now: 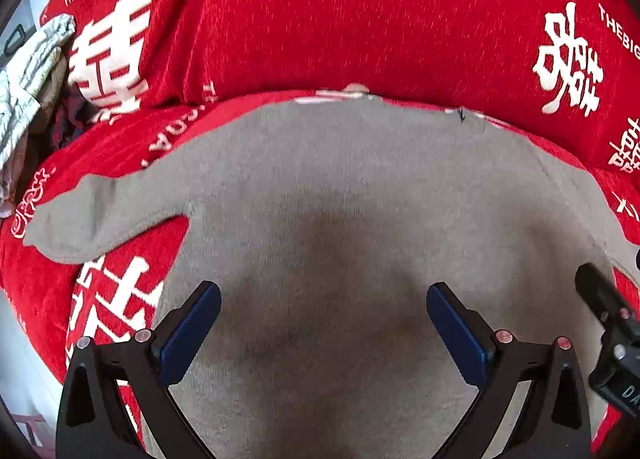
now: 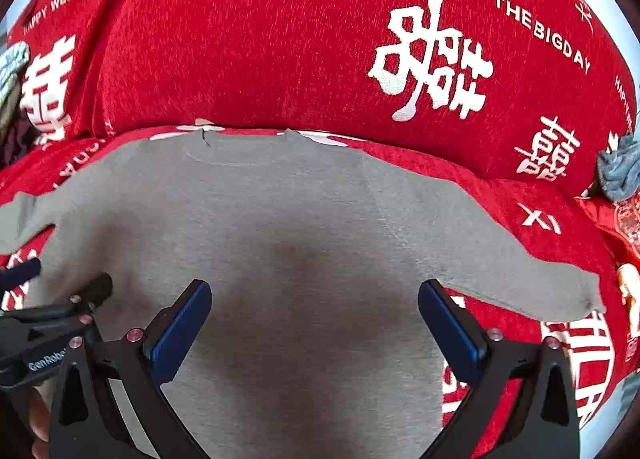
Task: Fold small clothes
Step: 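Move the right gripper to the sleeve cuff nearest it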
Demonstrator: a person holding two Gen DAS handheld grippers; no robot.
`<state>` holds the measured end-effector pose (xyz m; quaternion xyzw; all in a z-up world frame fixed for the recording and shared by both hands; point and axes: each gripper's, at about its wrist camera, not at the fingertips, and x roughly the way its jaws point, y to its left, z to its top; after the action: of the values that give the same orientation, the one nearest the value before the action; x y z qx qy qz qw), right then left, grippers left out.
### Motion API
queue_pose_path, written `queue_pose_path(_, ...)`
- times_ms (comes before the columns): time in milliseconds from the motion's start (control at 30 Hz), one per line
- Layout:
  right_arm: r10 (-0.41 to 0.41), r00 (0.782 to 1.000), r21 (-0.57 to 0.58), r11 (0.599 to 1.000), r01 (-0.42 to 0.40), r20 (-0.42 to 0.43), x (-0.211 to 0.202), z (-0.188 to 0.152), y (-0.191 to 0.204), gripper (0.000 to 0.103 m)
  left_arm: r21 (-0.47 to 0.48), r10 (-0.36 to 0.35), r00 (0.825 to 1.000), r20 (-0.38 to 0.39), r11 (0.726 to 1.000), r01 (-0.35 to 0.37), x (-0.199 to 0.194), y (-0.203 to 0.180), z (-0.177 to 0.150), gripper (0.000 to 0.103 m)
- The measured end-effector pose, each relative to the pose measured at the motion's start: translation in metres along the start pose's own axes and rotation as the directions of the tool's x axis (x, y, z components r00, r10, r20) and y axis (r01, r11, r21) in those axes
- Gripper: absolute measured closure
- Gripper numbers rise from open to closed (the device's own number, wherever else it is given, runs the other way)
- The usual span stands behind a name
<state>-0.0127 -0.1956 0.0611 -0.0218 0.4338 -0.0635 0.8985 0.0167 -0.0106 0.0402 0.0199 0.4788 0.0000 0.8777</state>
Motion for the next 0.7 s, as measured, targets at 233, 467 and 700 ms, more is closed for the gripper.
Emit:
queue_pose_path(233, -0.029, 0.999, 0.012, 1.000, 0.029, 0.032, -0.004, 0.004, -0.010, 0.000, 0.063, -0.009, 0.998, 0.070, 0.998, 0.005, -0.013, -0.017, 0.005, 0.000)
queue_pose_path(467, -0.045, 0.997, 0.045, 0.998, 0.043, 0.058, -0.010, 0.007, -0.029, 0.000, 0.064, -0.014, 0.999, 0.033, 0.998, 0.012, -0.013, -0.031, 0.012, 0.000)
queue_pose_path(700, -0.047, 0.997, 0.078, 0.996, 0.043, 0.053, -0.009, 0.006, -0.052, 0.000, 0.076, -0.012, 1.000, 0.027, 0.997, 0.010, -0.014, -0.052, 0.016, 0.000)
